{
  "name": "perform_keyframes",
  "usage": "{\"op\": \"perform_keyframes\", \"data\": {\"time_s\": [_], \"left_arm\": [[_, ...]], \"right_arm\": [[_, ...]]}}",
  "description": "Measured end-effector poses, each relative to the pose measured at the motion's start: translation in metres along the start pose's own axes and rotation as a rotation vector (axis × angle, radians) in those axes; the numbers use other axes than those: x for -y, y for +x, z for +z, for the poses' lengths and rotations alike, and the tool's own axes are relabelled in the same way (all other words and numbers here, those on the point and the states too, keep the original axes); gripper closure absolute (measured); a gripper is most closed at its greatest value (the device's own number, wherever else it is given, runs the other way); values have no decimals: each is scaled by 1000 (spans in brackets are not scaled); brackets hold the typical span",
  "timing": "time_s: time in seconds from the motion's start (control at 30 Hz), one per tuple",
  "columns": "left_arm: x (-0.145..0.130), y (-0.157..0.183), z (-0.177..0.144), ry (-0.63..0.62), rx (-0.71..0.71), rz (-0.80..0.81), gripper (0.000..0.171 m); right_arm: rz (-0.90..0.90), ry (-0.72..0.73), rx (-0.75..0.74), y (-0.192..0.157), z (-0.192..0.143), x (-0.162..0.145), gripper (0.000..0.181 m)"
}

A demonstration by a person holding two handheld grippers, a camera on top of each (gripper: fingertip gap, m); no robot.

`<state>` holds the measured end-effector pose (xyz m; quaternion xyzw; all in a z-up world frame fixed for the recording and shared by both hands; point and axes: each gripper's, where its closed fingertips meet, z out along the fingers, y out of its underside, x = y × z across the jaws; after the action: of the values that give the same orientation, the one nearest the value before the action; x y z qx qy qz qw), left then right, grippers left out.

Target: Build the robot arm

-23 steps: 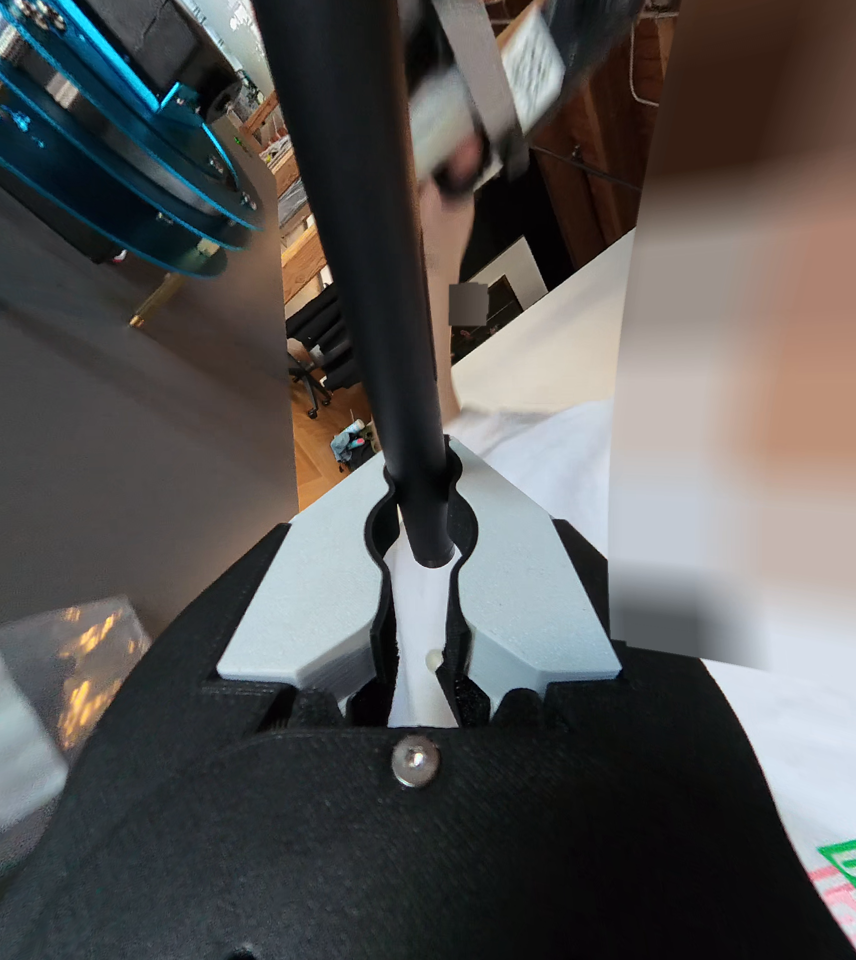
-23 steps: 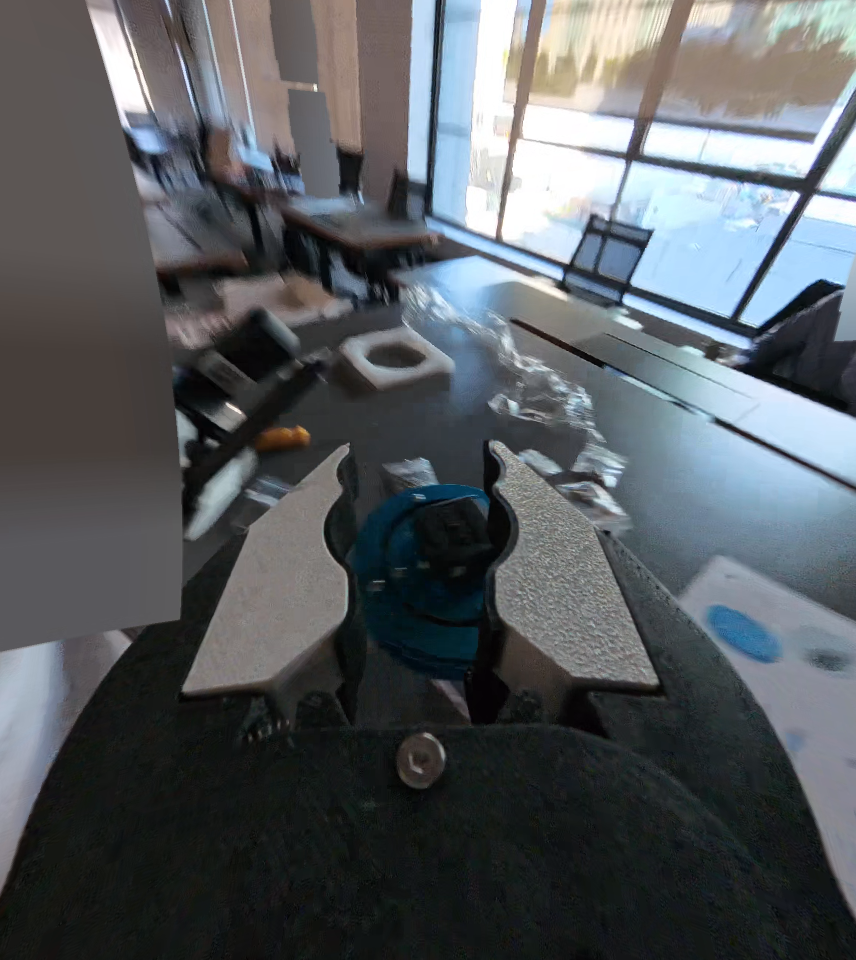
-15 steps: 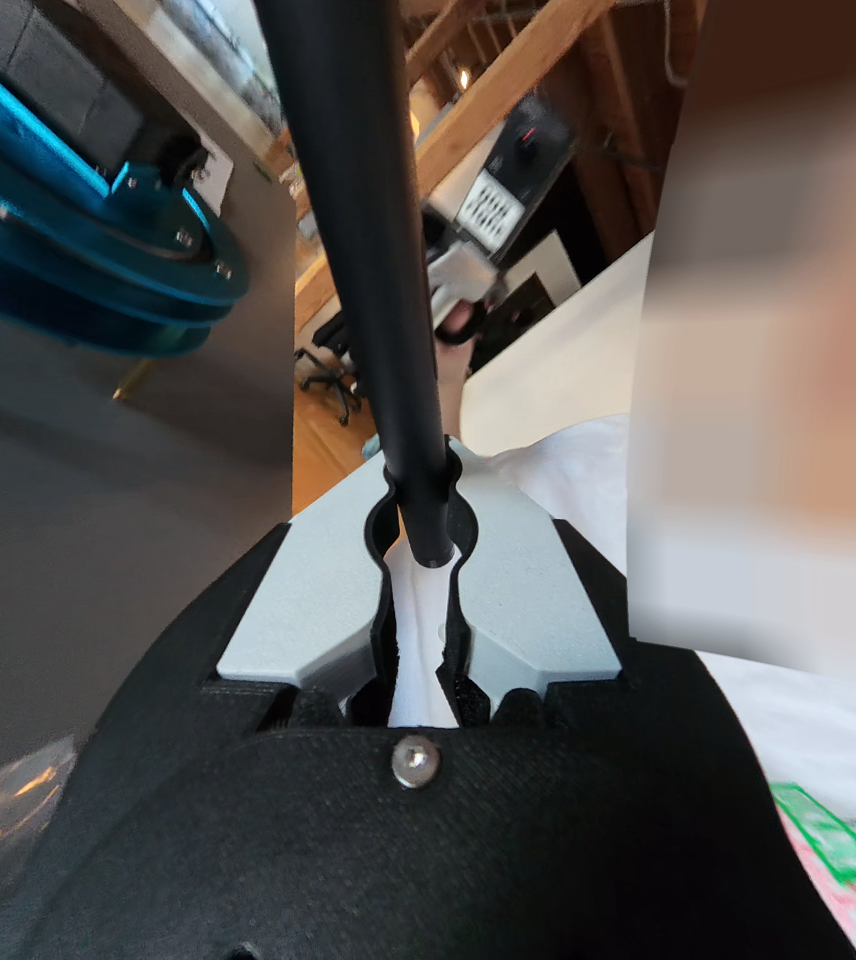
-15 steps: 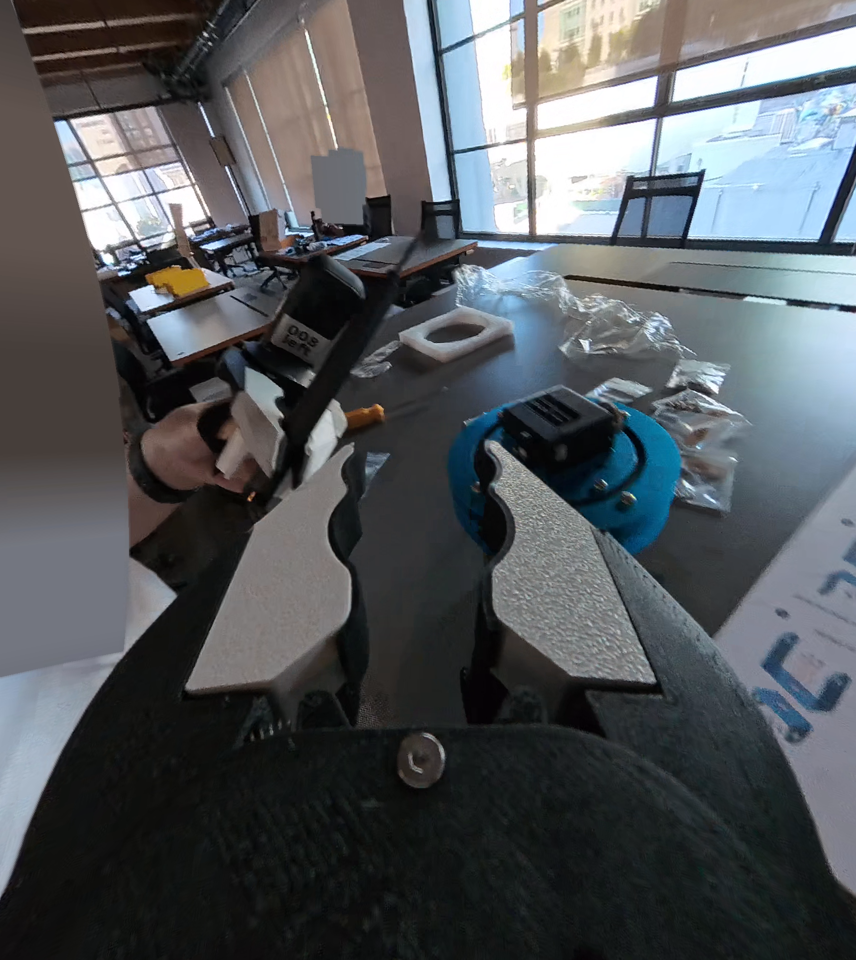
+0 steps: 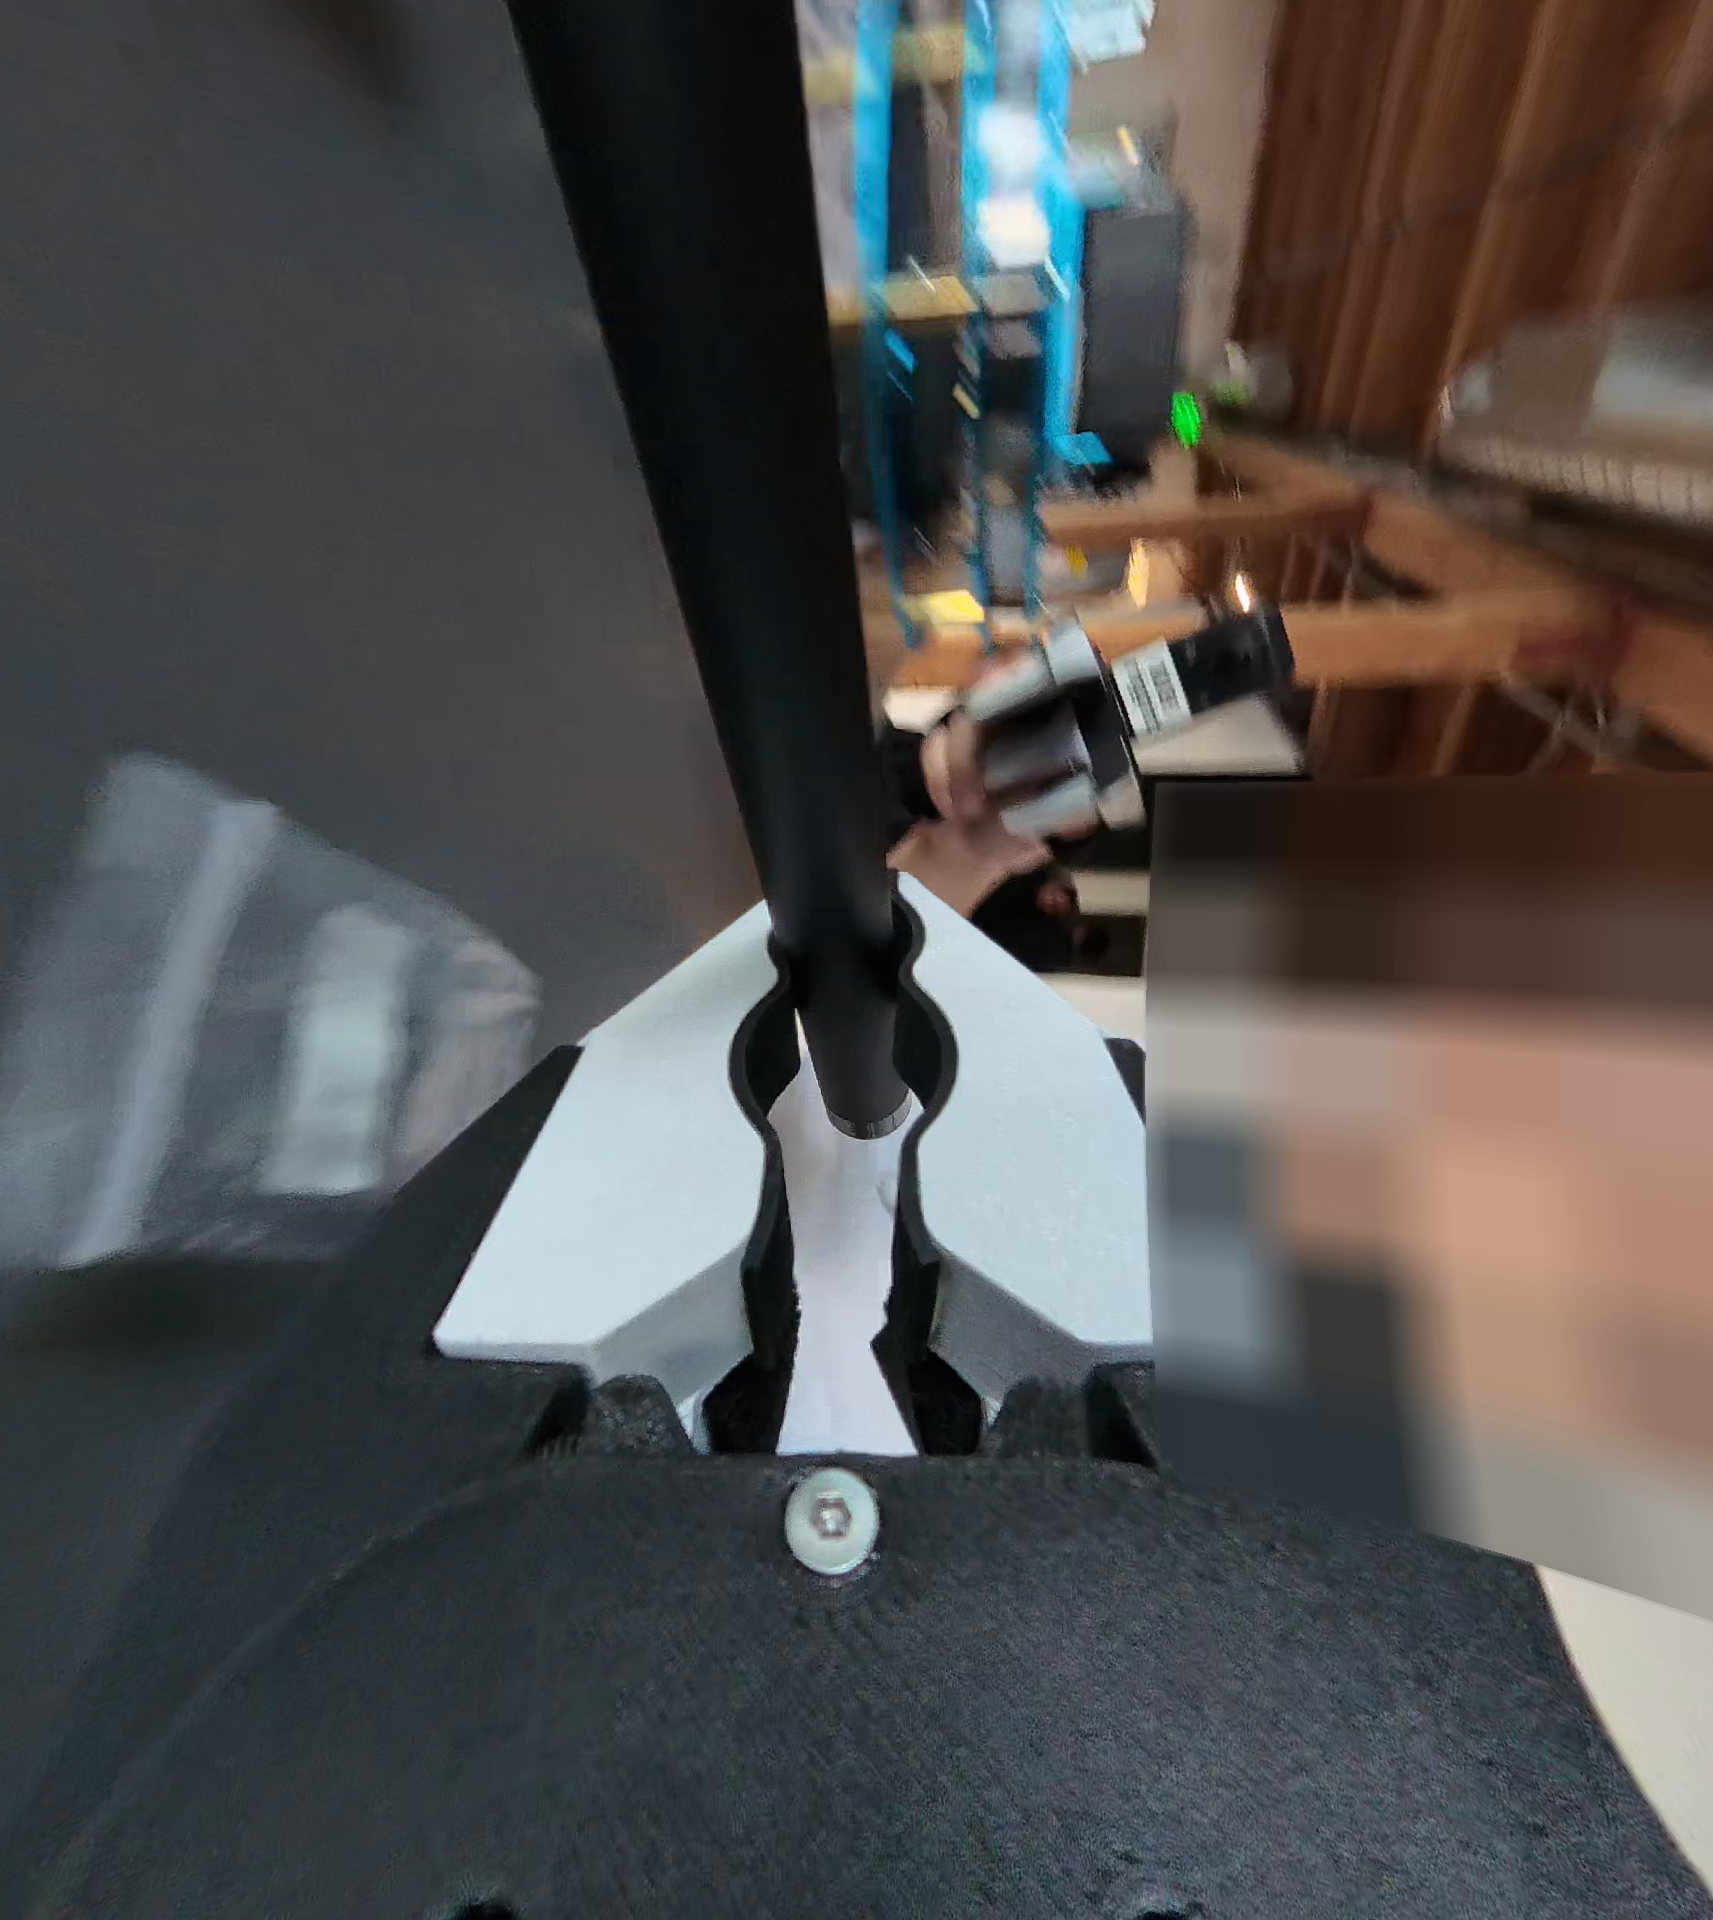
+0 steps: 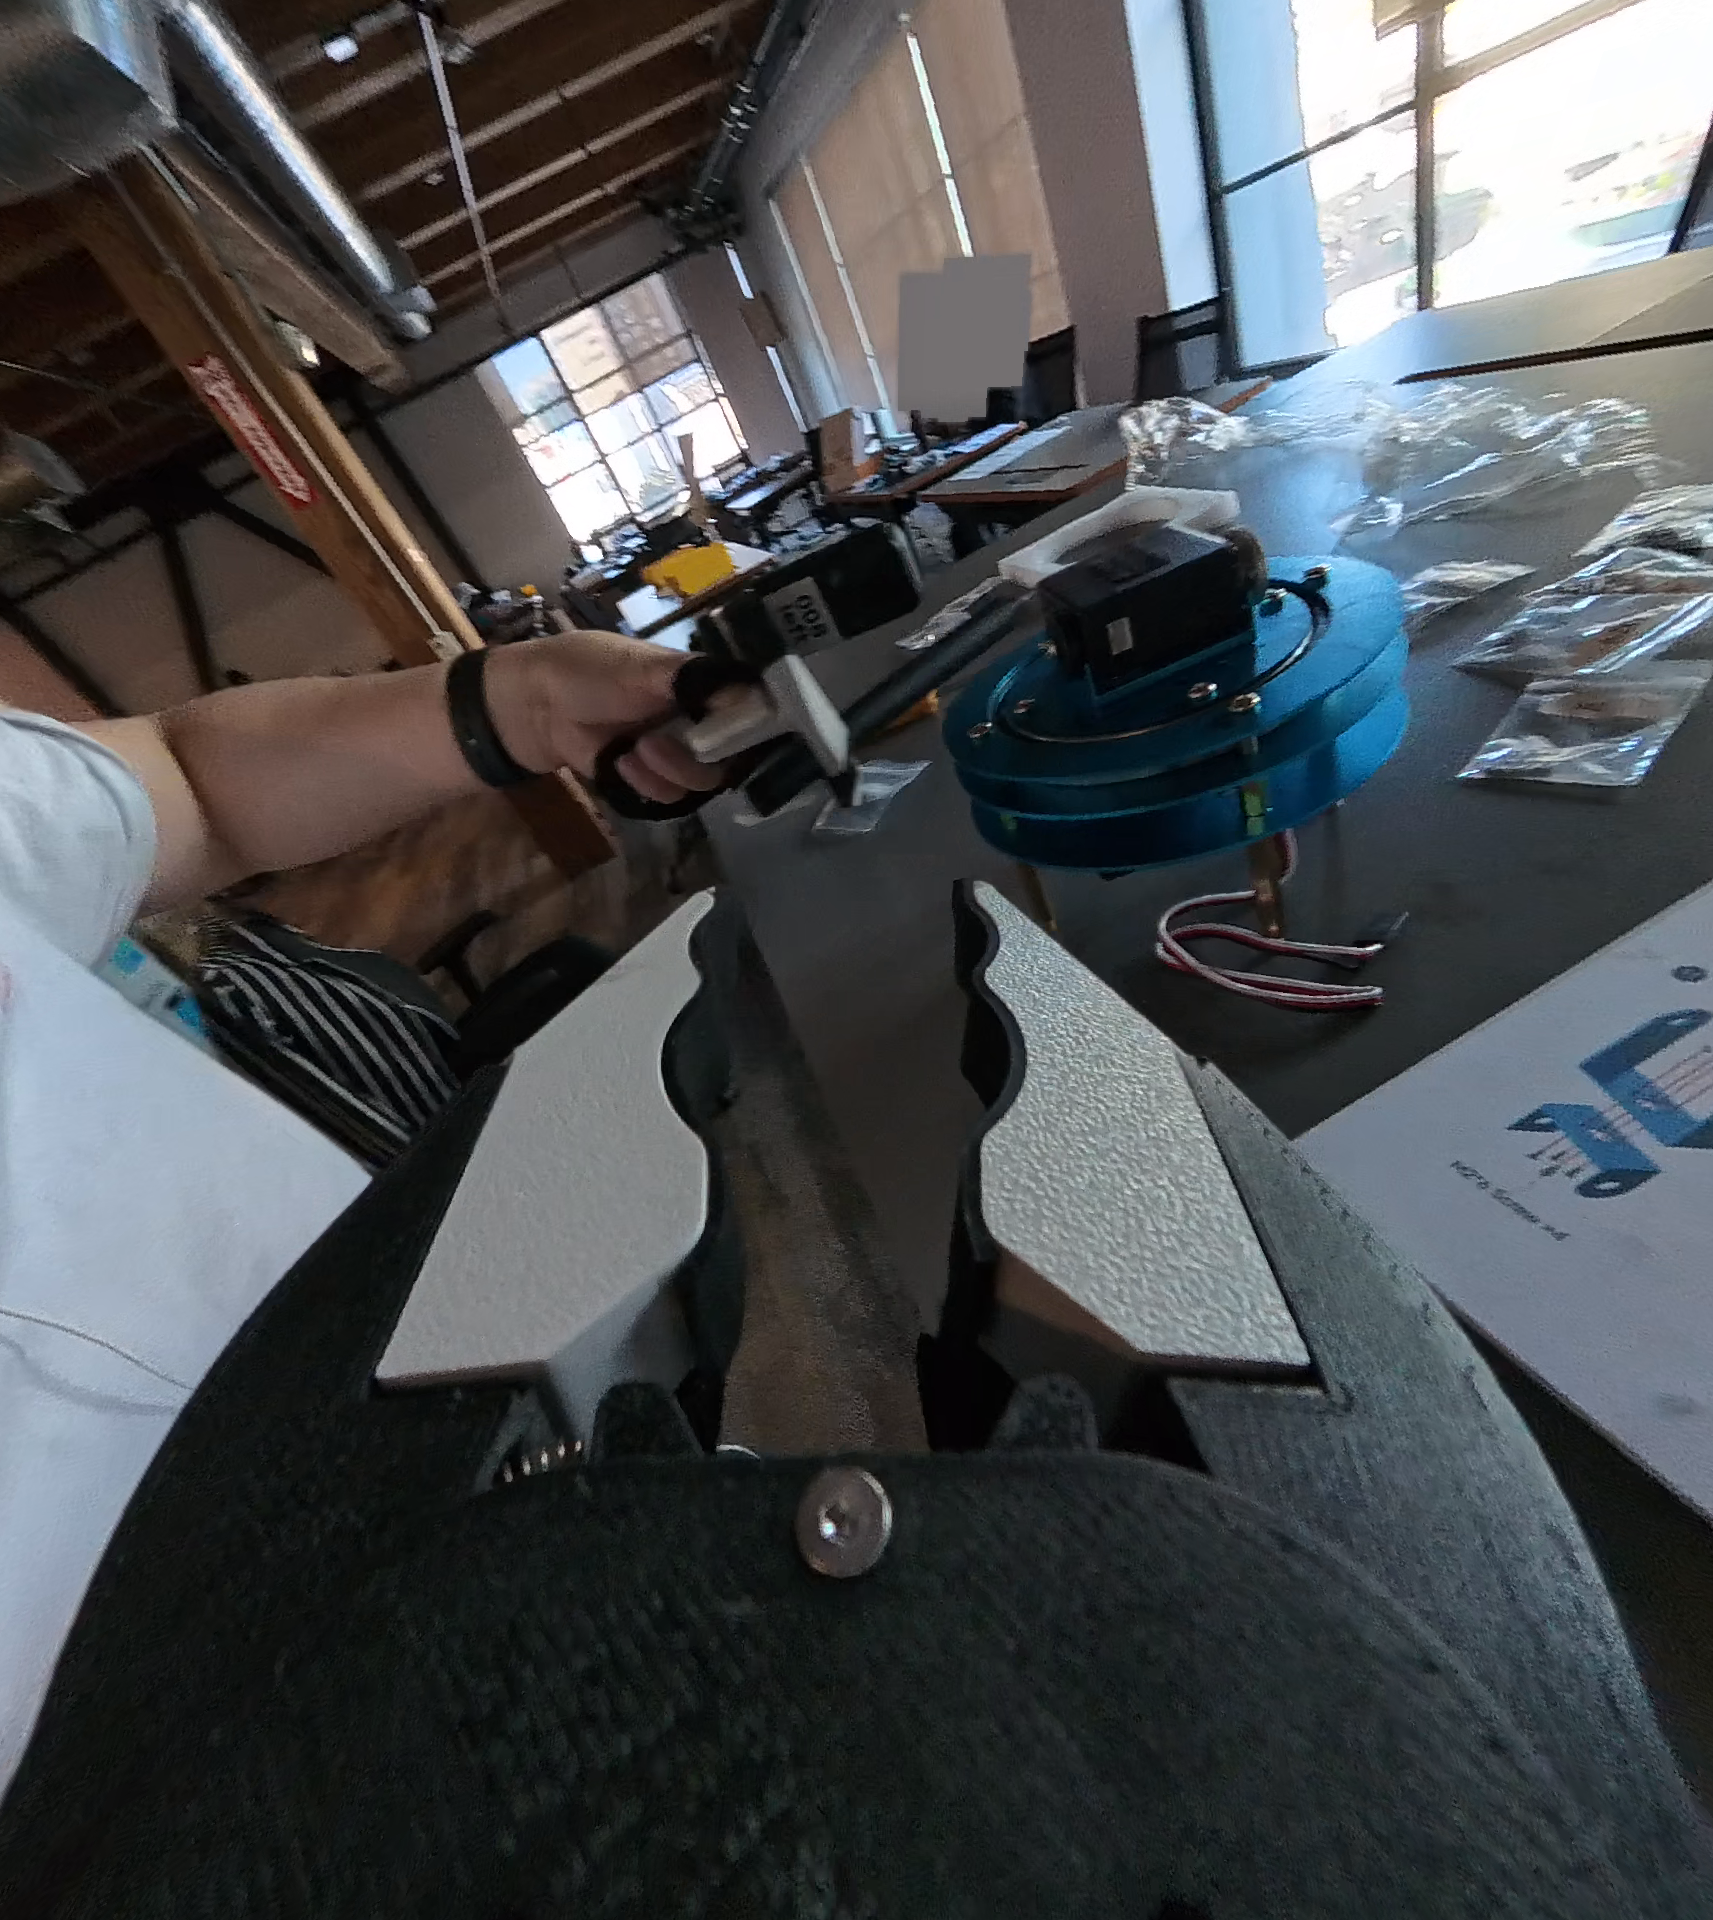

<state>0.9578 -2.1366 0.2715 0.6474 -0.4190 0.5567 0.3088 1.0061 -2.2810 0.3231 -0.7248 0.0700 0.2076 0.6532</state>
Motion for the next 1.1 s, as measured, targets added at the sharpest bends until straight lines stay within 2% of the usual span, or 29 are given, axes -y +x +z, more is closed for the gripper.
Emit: {"op": "perform_keyframes", "data": {"time_s": [0.03, 0.13, 0.17, 0.27, 0.37, 0.5, 0.53, 0.6, 0.67, 0.8, 0.97, 1.1], "left_arm": [[5, -6, -2, 25, 35, -18, 161], [13, -33, -7, 54, 203, -63, 161], [15, -37, -7, 54, 221, -90, 161], [25, -38, -4, 83, 226, -177, 162], [22, -34, 3, 25, 173, -263, 162], [28, -31, 7, 82, 138, -276, 162], [28, -29, 6, 88, 130, -275, 157], [29, -22, 5, 99, 105, -295, 135], [26, -20, 2, 86, 124, -300, 125], [28, -22, -8, 89, 177, -283, 119], [31, -23, -24, 65, 237, -279, 115], [30, -26, -32, 37, 275, -303, 116]], "right_arm": [[11, -3, 22, -1, -1, -2, 141], [14, -26, 65, -3, -2, -11, 141], [16, -33, 75, -2, -1, -14, 141], [35, -47, 103, -5, 3, -17, 141], [23, -68, 119, -9, 7, -22, 140], [-4, -96, 133, -14, 9, -30, 140], [-12, -102, 127, -14, 9, -32, 140], [-37, -106, 101, -10, 9, -32, 138], [-78, -92, 78, -5, 8, -27, 138], [-90, -50, 51, 10, 10, -14, 139], [-57, -90, 24, 18, 20, -14, 140], [-55, -94, 37, 4, 45, -16, 139]]}}
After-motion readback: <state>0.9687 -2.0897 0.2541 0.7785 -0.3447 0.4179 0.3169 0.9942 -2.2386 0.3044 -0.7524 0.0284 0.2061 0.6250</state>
